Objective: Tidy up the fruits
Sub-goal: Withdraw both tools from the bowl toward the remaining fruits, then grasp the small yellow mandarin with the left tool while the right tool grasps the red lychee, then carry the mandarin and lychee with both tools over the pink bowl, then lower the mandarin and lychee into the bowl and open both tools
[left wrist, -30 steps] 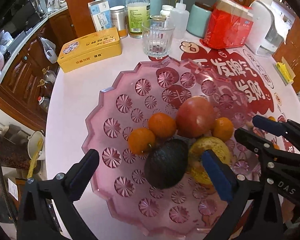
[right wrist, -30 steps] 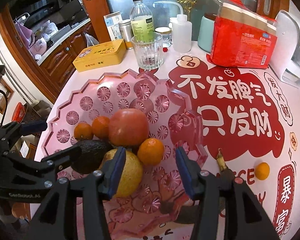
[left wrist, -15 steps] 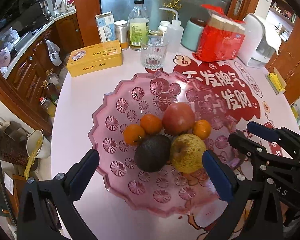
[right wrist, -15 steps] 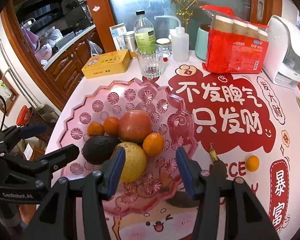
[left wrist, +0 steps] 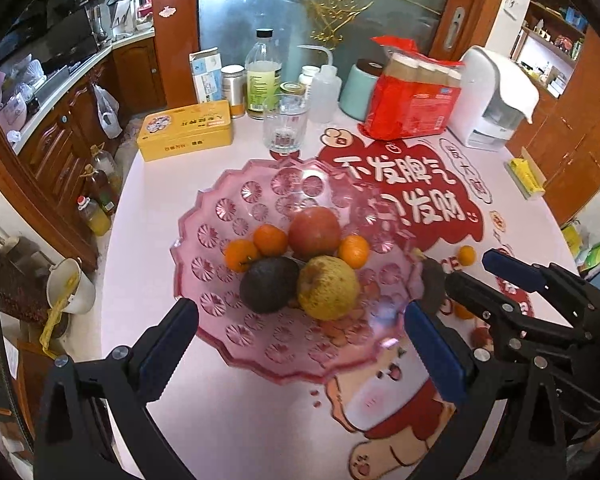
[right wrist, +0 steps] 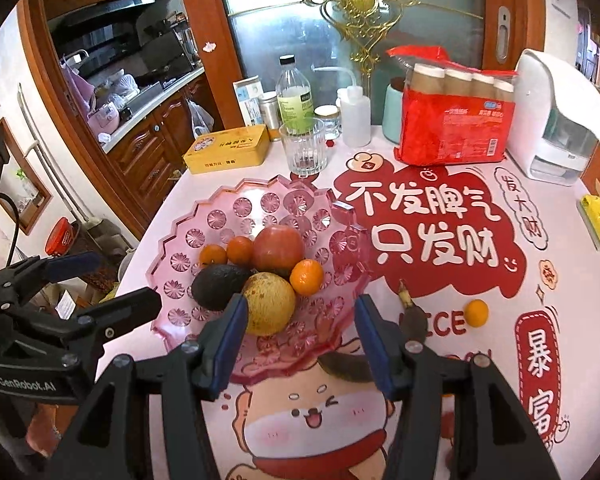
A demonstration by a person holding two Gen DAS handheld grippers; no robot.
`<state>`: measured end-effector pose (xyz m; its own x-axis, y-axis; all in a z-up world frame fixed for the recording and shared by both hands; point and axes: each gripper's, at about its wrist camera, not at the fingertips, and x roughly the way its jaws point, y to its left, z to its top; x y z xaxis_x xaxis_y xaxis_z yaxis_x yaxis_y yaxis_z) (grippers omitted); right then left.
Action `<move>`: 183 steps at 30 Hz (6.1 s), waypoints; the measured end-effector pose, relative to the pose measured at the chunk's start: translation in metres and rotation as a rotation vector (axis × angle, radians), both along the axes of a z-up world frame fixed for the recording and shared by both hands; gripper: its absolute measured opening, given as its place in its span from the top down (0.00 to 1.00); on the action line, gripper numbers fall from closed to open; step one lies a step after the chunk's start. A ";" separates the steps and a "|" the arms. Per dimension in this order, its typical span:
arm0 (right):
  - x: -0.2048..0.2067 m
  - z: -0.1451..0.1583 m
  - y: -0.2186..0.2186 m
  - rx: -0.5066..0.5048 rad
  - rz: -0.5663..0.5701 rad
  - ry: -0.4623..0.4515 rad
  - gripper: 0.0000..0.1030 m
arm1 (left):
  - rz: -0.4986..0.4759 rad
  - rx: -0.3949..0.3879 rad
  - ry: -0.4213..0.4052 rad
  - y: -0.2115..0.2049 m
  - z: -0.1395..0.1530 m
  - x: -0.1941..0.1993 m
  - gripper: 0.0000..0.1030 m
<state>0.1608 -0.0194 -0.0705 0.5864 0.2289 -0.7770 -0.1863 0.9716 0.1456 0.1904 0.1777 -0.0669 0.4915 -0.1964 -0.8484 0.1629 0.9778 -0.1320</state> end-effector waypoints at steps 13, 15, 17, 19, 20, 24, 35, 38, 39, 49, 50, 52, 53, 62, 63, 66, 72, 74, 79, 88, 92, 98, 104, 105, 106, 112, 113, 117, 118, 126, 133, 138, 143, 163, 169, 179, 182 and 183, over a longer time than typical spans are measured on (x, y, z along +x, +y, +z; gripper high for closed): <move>-0.053 0.034 -0.041 0.044 -0.008 -0.069 0.46 | 0.030 0.049 -0.061 -0.040 0.039 -0.049 0.01; -0.059 0.038 -0.052 0.048 0.000 -0.079 0.46 | 0.044 0.051 -0.069 -0.046 0.044 -0.055 0.01; -0.064 0.040 -0.061 0.050 0.006 -0.085 0.46 | 0.054 0.049 -0.069 -0.053 0.047 -0.060 0.01; -0.068 0.043 -0.074 0.056 0.015 -0.086 0.46 | 0.074 0.047 -0.069 -0.061 0.050 -0.068 0.01; -0.069 0.044 -0.079 0.059 0.021 -0.087 0.46 | 0.078 0.043 -0.069 -0.065 0.051 -0.071 0.01; -0.079 0.049 -0.104 0.058 0.047 -0.097 0.46 | 0.098 0.032 -0.068 -0.088 0.054 -0.083 0.01; -0.092 0.047 -0.170 0.009 0.096 -0.099 0.46 | 0.132 0.026 -0.055 -0.153 0.039 -0.108 0.01; -0.093 0.034 -0.183 -0.019 0.108 -0.082 0.46 | 0.141 0.026 -0.030 -0.168 0.025 -0.111 0.01; -0.094 0.029 -0.188 -0.022 0.112 -0.080 0.46 | 0.141 0.027 -0.027 -0.172 0.022 -0.113 0.01; -0.092 -0.027 -0.218 -0.046 0.138 -0.033 0.46 | 0.133 0.077 0.009 -0.208 -0.039 -0.130 0.01; -0.092 -0.034 -0.220 -0.046 0.141 -0.031 0.46 | 0.139 0.080 0.027 -0.210 -0.049 -0.131 0.01; -0.093 -0.048 -0.222 -0.053 0.147 -0.024 0.46 | 0.148 0.080 0.064 -0.211 -0.069 -0.134 0.04; -0.094 -0.054 -0.222 -0.051 0.154 -0.017 0.46 | 0.155 0.080 0.086 -0.212 -0.080 -0.136 0.05; -0.098 -0.101 -0.210 -0.026 0.271 0.033 0.46 | 0.242 0.061 0.180 -0.205 -0.140 -0.145 0.11; -0.098 -0.106 -0.207 -0.032 0.284 0.040 0.46 | 0.247 0.059 0.185 -0.205 -0.143 -0.144 0.12; -0.096 -0.116 -0.201 -0.037 0.312 0.061 0.46 | 0.261 0.048 0.198 -0.206 -0.153 -0.147 0.14; -0.094 -0.127 -0.192 -0.036 0.360 0.081 0.46 | 0.270 0.023 0.226 -0.208 -0.167 -0.151 0.29; -0.094 -0.130 -0.189 -0.040 0.374 0.086 0.46 | 0.272 0.029 0.221 -0.209 -0.168 -0.153 0.33; -0.094 -0.139 -0.180 -0.051 0.411 0.102 0.54 | 0.279 0.021 0.210 -0.208 -0.168 -0.158 0.39; -0.096 -0.149 -0.170 -0.086 0.429 0.108 0.68 | 0.257 0.000 0.189 -0.210 -0.164 -0.165 0.69; -0.099 -0.150 -0.165 -0.106 0.439 0.103 0.72 | 0.254 -0.009 0.190 -0.208 -0.164 -0.165 0.70; -0.105 -0.147 -0.159 -0.106 0.457 0.109 0.74 | 0.240 0.000 0.198 -0.206 -0.161 -0.163 0.71; -0.112 -0.130 -0.155 -0.082 0.458 0.087 0.74 | 0.232 0.022 0.177 -0.199 -0.143 -0.160 0.71; -0.113 -0.126 -0.153 -0.079 0.456 0.079 0.74 | 0.229 0.033 0.172 -0.197 -0.137 -0.159 0.71; -0.113 -0.122 -0.152 -0.076 0.455 0.073 0.74 | 0.225 0.046 0.161 -0.195 -0.130 -0.158 0.71; -0.117 -0.093 -0.141 -0.049 0.444 0.019 0.74 | 0.226 0.105 0.104 -0.172 -0.087 -0.150 0.71; -0.118 -0.086 -0.138 -0.045 0.444 0.008 0.74 | 0.228 0.114 0.092 -0.167 -0.078 -0.148 0.71; -0.120 -0.059 -0.125 -0.031 0.446 -0.042 0.74 | 0.227 0.129 0.057 -0.146 -0.047 -0.144 0.71; -0.120 -0.048 -0.121 -0.024 0.444 -0.060 0.74 | 0.220 0.138 0.049 -0.140 -0.037 -0.143 0.71; -0.111 0.017 -0.098 0.023 0.416 -0.170 0.74 | 0.137 0.253 -0.042 -0.103 0.026 -0.128 0.71; -0.099 0.074 -0.075 0.061 0.358 -0.267 0.74 | 0.085 0.325 -0.140 -0.062 0.080 -0.104 0.71; -0.087 0.106 -0.053 0.056 0.310 -0.330 0.74 | 0.060 0.335 -0.187 -0.030 0.101 -0.081 0.71; -0.068 0.115 -0.026 0.037 0.247 -0.359 0.74 | 0.036 0.304 -0.199 -0.005 0.098 -0.055 0.71; 0.045 -0.033 0.028 -0.059 0.088 0.024 0.74 | -0.040 0.105 0.090 0.014 -0.078 0.079 0.71; 0.062 -0.069 0.035 -0.064 0.075 0.106 0.74 | -0.051 0.081 0.135 0.013 -0.108 0.098 0.71; 0.074 -0.092 0.044 -0.093 0.069 0.150 0.70 | -0.046 0.069 0.130 0.013 -0.119 0.105 0.38; 0.072 -0.089 0.044 -0.080 0.078 0.136 0.60 | -0.035 0.068 0.119 0.014 -0.117 0.104 0.24; 0.072 -0.088 0.044 -0.073 0.079 0.132 0.55 | -0.033 0.065 0.118 0.014 -0.116 0.103 0.21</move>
<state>0.2327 0.0247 -0.1584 0.4610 0.2103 -0.8621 -0.2461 0.9637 0.1035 0.2934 0.1921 -0.1834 0.3813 -0.1536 -0.9116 0.1819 0.9793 -0.0889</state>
